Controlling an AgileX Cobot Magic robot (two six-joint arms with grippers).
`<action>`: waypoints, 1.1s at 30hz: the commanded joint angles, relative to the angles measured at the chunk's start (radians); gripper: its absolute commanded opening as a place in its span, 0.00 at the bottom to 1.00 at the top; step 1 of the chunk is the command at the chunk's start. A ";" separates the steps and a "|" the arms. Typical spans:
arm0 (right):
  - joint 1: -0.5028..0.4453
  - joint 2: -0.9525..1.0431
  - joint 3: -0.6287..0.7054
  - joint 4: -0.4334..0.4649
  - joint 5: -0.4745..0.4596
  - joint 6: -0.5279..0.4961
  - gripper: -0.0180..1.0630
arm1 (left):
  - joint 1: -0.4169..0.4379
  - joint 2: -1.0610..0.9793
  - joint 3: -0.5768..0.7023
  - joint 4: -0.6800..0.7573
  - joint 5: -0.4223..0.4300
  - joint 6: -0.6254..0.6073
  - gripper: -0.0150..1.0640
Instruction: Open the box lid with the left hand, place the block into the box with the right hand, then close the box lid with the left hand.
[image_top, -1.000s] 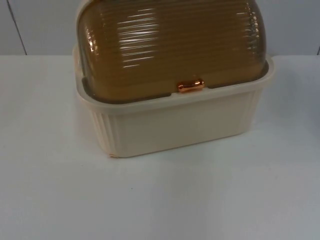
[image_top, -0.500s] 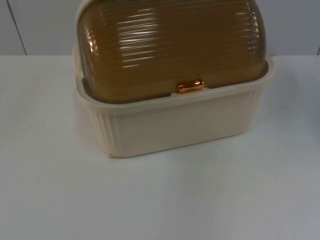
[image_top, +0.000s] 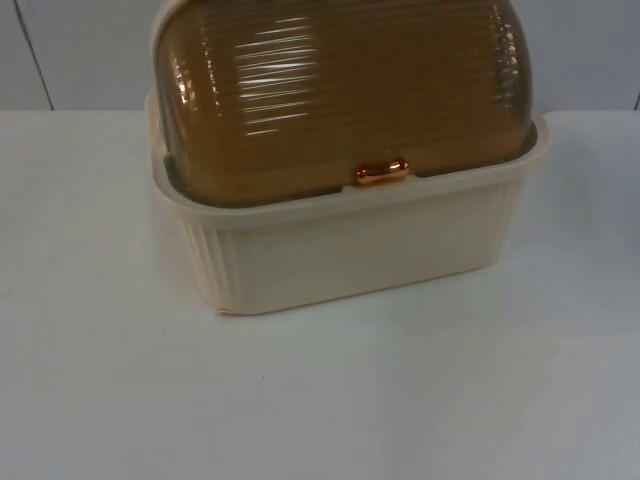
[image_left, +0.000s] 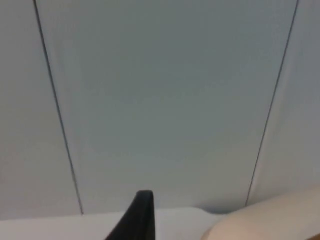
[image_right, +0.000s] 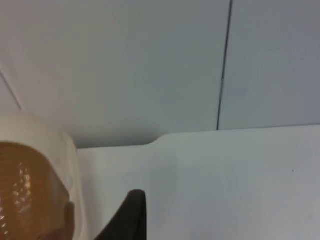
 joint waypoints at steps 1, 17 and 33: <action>-0.012 -0.016 0.005 0.000 -0.019 0.008 0.99 | -0.015 0.038 -0.066 0.026 0.092 -0.010 0.98; -0.012 -0.202 0.005 -0.071 -0.008 0.052 0.99 | -0.058 0.123 -0.180 0.082 0.234 0.058 0.98; -0.012 -0.364 0.061 -0.085 0.178 0.114 0.99 | -0.058 0.011 0.002 0.164 0.153 -0.046 0.98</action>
